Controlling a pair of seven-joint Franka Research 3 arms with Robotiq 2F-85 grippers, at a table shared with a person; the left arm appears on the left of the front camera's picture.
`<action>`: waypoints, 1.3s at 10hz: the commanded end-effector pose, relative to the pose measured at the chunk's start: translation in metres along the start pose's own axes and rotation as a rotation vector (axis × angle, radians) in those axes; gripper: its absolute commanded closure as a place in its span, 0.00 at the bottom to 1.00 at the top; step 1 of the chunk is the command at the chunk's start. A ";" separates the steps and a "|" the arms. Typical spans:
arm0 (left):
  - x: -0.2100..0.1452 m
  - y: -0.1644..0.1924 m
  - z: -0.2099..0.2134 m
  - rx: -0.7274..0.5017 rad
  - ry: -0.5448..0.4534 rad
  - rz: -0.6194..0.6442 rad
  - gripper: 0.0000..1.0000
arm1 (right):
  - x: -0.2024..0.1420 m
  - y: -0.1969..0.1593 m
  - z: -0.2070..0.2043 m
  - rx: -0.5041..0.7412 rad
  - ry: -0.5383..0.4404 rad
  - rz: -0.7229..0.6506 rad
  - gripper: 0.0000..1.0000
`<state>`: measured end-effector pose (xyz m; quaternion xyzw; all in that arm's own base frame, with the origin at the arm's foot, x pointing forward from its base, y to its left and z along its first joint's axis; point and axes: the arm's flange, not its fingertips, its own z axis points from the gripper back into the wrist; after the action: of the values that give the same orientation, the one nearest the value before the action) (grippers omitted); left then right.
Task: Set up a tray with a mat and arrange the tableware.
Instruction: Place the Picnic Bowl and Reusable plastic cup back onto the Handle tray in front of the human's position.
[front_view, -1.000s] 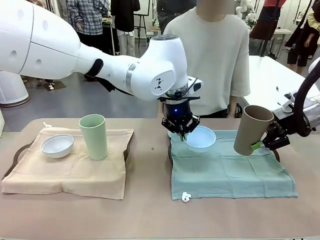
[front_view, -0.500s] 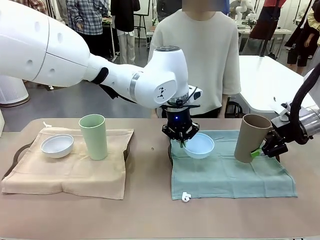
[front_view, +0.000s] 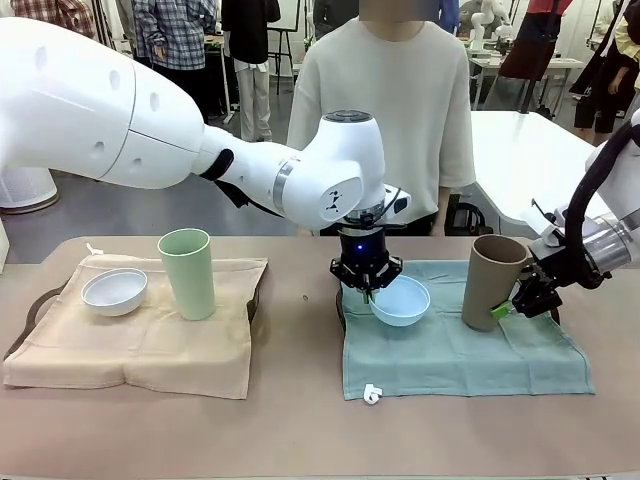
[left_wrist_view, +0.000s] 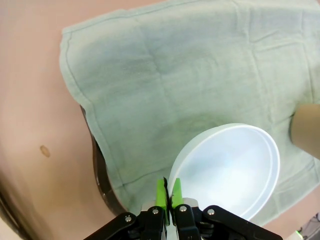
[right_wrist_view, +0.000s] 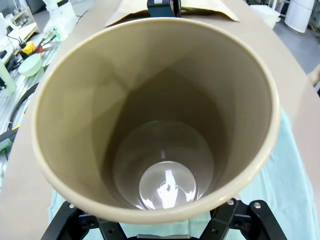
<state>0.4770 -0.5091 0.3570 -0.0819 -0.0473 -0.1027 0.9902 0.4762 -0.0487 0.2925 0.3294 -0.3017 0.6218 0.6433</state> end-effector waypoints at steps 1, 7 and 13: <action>0.005 -0.004 -0.002 0.012 -0.026 0.021 0.96 | -0.006 -0.008 -0.008 -0.003 0.006 0.018 0.20; 0.003 -0.001 0.001 0.015 0.028 0.015 0.11 | -0.004 -0.004 0.000 -0.008 0.090 -0.023 0.00; -0.013 0.016 0.041 -0.008 0.008 0.002 0.18 | 0.008 0.019 0.072 -0.159 0.219 -0.254 0.00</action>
<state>0.4791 -0.5028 0.3861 -0.0882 -0.0476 -0.0929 0.9906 0.4727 -0.1068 0.3282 0.2583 -0.2535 0.5746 0.7340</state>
